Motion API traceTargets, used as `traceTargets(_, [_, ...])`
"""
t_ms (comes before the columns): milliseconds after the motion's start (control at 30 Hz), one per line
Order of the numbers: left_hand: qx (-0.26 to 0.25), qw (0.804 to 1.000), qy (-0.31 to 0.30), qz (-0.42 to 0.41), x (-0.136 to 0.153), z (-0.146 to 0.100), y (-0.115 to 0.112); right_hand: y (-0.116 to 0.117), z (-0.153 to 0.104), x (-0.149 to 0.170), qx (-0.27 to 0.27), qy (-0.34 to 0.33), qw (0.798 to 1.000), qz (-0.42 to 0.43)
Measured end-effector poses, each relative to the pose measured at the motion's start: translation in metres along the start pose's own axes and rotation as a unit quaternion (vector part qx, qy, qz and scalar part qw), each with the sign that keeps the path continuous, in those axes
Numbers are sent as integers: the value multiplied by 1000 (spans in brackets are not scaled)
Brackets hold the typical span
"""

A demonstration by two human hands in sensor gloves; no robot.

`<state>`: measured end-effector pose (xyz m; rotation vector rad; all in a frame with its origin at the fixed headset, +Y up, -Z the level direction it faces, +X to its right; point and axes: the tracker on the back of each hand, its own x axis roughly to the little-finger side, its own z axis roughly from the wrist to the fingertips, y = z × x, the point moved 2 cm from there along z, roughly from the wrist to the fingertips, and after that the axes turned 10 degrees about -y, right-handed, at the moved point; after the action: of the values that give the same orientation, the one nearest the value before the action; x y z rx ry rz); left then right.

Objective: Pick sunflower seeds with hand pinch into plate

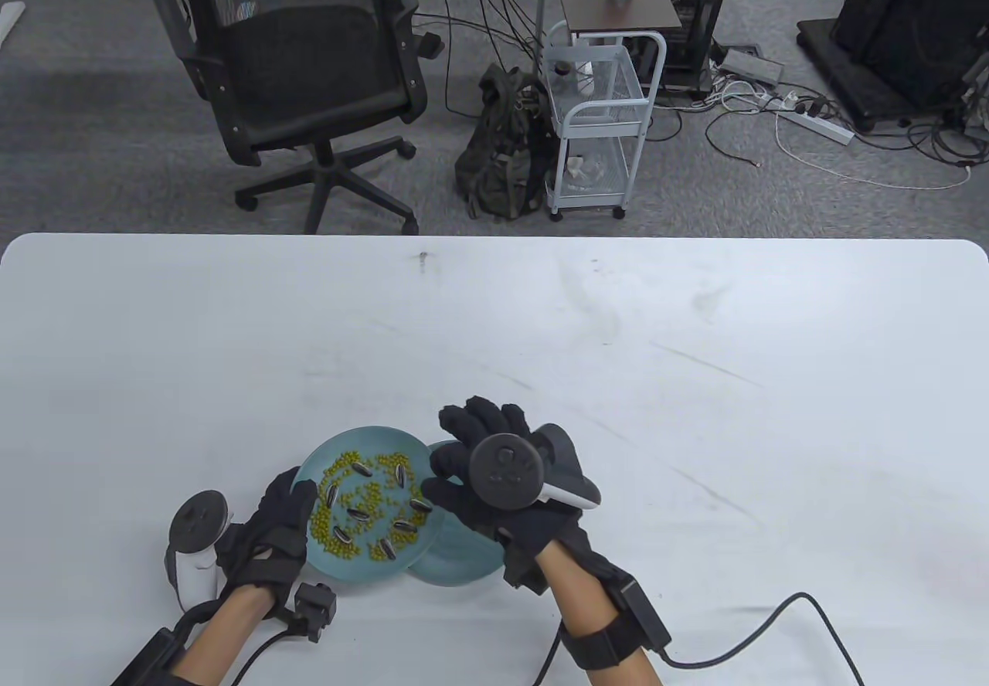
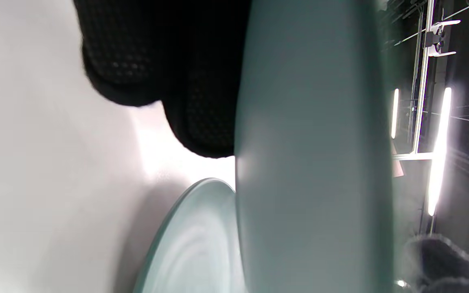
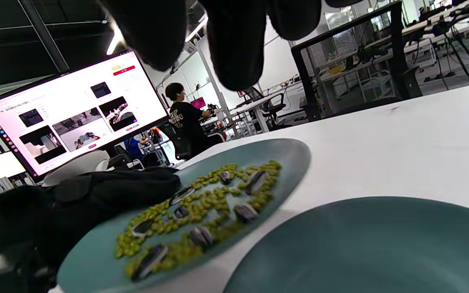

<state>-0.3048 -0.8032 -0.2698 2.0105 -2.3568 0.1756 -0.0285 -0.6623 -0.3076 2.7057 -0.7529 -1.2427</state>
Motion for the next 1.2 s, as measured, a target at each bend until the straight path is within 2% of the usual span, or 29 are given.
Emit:
traceTargets(133, [5, 1000, -3, 2, 1, 0, 0, 12, 31, 0, -28, 34, 998, 39])
traceTargets(200, [12, 1000, -4, 0, 1, 1, -1, 22, 44, 2, -58, 80, 994, 44])
traceTargets(267, [15, 1000, -6, 0, 1, 1, -1, 32, 54, 4, -90, 114, 989, 21])
traceTargets(333, [14, 1000, -7, 4, 2, 1, -2, 44, 60, 5, -106, 131, 985, -40])
traceTargets(667, [8, 1000, -13, 3, 2, 0, -5, 58, 57, 3, -94, 177, 974, -103])
traceTargets(867, [9, 1000, -12, -5, 6, 0, -7, 64, 56, 1, -88, 170, 970, -146])
traceTargets(1033, [20, 1000, -17, -6, 7, 1, -11, 64, 53, 5, -88, 161, 976, -116])
traceTargets(1200, [25, 999, -19, -10, 5, 0, -15, 59, 51, 1, -83, 151, 977, -126])
